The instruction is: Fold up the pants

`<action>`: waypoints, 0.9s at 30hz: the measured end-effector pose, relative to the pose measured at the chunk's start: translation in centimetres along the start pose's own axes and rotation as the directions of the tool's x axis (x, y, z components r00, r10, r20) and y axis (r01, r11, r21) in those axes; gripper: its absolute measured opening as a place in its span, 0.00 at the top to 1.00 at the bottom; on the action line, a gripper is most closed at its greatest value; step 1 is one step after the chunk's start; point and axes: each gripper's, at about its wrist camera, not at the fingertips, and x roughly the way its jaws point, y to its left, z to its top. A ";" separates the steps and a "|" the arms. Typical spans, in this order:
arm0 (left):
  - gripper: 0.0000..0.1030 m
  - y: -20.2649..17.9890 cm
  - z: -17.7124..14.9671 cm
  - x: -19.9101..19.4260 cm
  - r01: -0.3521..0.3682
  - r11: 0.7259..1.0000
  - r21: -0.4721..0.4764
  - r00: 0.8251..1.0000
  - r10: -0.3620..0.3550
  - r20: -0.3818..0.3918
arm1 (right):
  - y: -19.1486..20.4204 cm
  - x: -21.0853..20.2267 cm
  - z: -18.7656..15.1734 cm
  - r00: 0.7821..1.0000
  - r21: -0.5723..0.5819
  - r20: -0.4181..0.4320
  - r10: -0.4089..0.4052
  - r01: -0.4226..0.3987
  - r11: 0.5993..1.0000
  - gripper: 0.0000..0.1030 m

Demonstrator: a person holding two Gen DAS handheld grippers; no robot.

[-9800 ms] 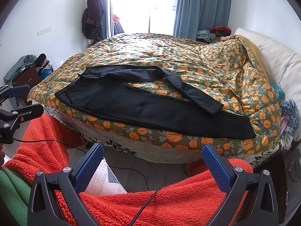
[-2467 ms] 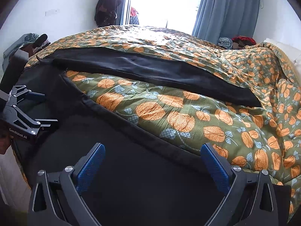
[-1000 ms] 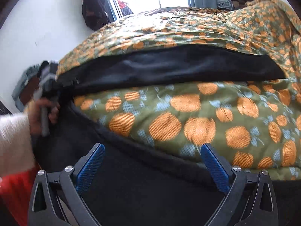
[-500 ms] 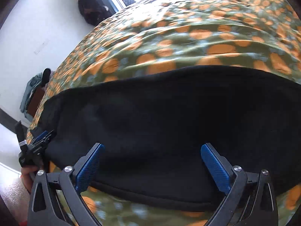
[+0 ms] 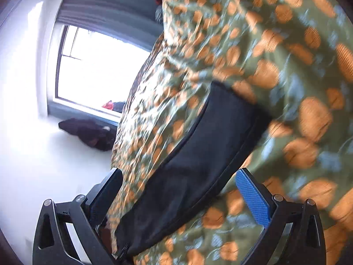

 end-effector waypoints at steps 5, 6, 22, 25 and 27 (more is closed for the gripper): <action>0.01 -0.1 0.0 0.0 -0.010 1.000 0.007 1.000 0.010 -0.001 | -1.2 4.2 -0.2 0.969 -0.003 -0.017 -0.246 0.246 0.969 0.03; 0.01 -0.1 0.0 0.0 -0.010 1.000 0.007 1.000 0.010 -0.002 | -1.6 4.0 0.3 0.966 0.031 0.017 -0.257 0.256 0.966 0.03; 0.00 0.0 0.0 0.1 -0.008 1.000 0.007 1.000 0.008 0.002 | -4.2 0.8 2.6 0.953 0.107 0.223 -0.207 0.187 0.977 0.88; 0.00 0.0 0.0 0.1 -0.007 1.000 0.006 1.000 0.007 0.004 | -3.4 -0.5 1.7 0.963 0.009 0.238 -0.129 0.130 0.991 0.91; 0.00 0.0 0.0 0.1 -0.007 1.000 0.006 1.000 0.007 0.003 | -2.3 -1.3 1.1 0.968 -0.068 0.236 -0.083 0.102 0.992 0.94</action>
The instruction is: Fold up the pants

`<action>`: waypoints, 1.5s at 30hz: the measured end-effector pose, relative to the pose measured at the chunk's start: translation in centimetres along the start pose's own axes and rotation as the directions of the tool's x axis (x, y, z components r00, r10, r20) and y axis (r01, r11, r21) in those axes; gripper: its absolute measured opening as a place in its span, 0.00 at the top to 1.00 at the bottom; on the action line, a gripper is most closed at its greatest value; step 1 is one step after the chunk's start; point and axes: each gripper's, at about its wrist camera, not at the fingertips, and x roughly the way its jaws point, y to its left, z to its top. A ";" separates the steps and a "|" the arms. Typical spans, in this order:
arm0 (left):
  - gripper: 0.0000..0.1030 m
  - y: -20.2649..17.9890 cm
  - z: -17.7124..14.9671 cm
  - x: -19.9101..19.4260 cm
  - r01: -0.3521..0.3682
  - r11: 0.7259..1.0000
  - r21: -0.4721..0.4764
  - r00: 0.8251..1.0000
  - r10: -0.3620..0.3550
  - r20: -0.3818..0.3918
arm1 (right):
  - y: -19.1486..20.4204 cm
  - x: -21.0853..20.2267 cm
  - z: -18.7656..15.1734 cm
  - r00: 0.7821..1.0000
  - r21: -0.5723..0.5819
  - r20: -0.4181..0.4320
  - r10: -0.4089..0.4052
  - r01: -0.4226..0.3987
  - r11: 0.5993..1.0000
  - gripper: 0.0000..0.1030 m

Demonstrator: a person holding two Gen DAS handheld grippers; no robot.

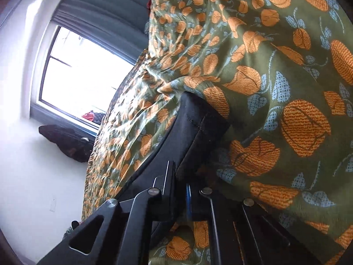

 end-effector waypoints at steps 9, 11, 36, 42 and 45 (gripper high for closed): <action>0.00 -0.1 0.0 0.1 -0.011 1.000 0.008 1.000 0.011 -0.005 | 16.9 -11.3 -15.4 0.946 -0.751 -0.312 0.093 -0.305 0.586 0.94; 0.00 -0.2 0.0 0.1 -0.017 1.000 0.013 1.000 0.017 -0.008 | 18.1 -14.1 -22.0 0.893 -0.796 -0.448 0.042 -0.419 0.437 0.94; 0.01 -0.3 -3.4 -10.6 0.204 0.974 0.096 0.973 -0.190 -0.134 | 3.4 -28.3 -18.6 0.818 -0.170 0.403 -0.411 0.508 0.845 0.20; 0.01 -0.3 -10.7 -13.2 0.268 0.929 0.253 0.956 -0.223 -0.192 | 8.6 -24.8 -23.4 0.899 -0.335 0.301 -0.318 0.412 0.847 0.20; 0.01 -0.3 -13.3 -13.5 0.248 0.920 0.305 0.966 -0.210 -0.151 | 10.3 -21.1 -26.7 0.946 -0.437 0.157 -0.282 0.323 0.839 0.20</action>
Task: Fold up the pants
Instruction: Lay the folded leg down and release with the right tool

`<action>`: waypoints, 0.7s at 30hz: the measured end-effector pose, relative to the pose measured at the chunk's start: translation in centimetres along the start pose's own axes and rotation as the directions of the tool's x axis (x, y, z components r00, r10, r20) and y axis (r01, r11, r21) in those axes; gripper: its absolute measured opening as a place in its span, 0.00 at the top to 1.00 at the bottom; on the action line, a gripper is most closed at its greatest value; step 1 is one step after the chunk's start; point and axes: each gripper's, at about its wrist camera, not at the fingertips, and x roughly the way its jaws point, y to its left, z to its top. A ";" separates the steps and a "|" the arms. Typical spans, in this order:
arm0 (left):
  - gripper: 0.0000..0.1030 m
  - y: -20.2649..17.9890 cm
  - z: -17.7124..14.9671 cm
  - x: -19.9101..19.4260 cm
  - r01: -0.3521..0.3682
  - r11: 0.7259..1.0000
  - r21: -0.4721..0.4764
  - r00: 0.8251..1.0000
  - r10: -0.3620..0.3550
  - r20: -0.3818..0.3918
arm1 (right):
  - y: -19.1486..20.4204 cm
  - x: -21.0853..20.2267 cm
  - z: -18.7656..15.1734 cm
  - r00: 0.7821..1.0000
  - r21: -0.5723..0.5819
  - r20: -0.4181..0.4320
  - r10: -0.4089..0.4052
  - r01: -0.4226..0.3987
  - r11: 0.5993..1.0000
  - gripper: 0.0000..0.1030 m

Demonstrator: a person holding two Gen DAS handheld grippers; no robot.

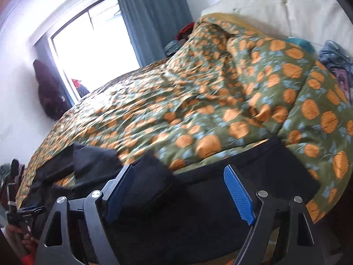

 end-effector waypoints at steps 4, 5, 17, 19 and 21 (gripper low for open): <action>0.01 -0.2 -0.4 -0.3 0.001 1.000 0.001 1.000 -0.001 0.028 | 1.1 2.9 -0.7 0.995 0.012 -0.097 0.004 -0.003 1.000 0.20; 0.01 -0.1 -0.4 -0.3 0.009 1.000 0.001 1.000 -0.009 0.028 | 0.3 3.7 -0.5 0.993 0.061 -0.119 -0.006 0.014 0.998 0.20; 0.00 -0.2 -1.1 -0.1 -0.001 1.000 0.021 0.999 0.000 0.051 | 2.8 6.5 2.5 0.978 -0.152 -0.208 -0.019 -0.013 0.988 0.88; 0.00 -0.2 -1.1 0.0 -0.008 1.000 0.024 0.999 0.007 0.049 | 6.6 3.1 2.1 0.991 -0.417 -0.133 0.017 -0.072 0.906 0.88; 0.00 -0.3 -1.1 0.0 -0.016 1.000 0.026 0.999 0.014 0.049 | 10.2 -0.6 -0.3 0.989 -0.691 -0.105 0.102 -0.146 0.708 0.90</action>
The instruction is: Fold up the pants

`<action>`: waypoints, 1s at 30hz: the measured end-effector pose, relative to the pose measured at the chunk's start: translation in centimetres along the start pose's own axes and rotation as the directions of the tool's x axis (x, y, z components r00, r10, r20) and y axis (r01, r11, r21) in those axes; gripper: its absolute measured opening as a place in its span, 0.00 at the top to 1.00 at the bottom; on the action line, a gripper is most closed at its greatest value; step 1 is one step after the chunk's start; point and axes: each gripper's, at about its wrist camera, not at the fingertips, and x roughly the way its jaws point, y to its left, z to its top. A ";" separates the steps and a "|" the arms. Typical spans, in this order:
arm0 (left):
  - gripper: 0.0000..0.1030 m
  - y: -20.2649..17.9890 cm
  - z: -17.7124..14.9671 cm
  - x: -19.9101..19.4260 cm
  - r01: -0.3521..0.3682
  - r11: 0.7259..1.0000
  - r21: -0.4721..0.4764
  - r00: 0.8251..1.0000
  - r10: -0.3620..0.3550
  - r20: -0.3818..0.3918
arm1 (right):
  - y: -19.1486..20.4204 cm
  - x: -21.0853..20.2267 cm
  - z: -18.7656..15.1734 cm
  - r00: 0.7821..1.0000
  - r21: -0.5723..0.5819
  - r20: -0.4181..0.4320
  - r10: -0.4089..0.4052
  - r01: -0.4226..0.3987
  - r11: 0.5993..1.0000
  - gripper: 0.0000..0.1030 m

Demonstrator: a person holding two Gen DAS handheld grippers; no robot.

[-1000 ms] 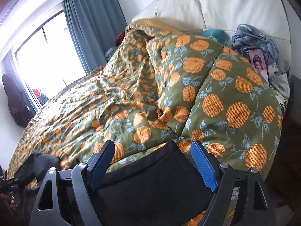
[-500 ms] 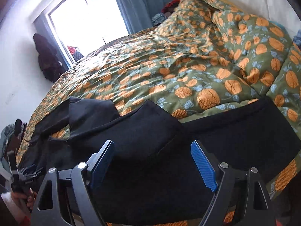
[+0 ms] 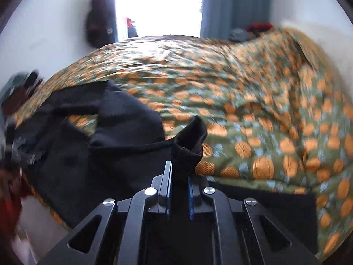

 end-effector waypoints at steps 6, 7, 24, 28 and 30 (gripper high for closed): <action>0.00 -0.2 0.1 0.0 -0.015 1.000 -0.003 1.000 0.015 -0.004 | 3.6 -1.5 -6.8 0.984 -0.516 -0.169 -0.060 -0.036 0.856 0.91; 0.00 -0.2 0.1 0.0 -0.016 1.000 -0.005 1.000 0.016 -0.004 | 1.8 -0.8 -7.9 0.974 -0.506 -0.196 -0.116 0.000 0.862 0.92; 0.00 -0.1 0.0 0.0 -0.020 1.000 -0.021 1.000 0.020 0.003 | 3.4 0.3 -2.4 0.915 0.723 0.192 0.356 -0.377 0.579 0.33; 0.00 0.1 -0.1 -0.2 -0.002 1.000 -0.015 1.000 0.002 0.004 | 11.4 6.4 -1.6 0.849 0.793 0.197 0.491 -0.432 0.429 0.33; 0.00 0.3 -0.3 -0.4 0.008 1.000 -0.014 1.000 -0.008 0.008 | 11.8 7.8 -3.5 0.890 0.864 0.141 0.433 -0.324 0.385 0.33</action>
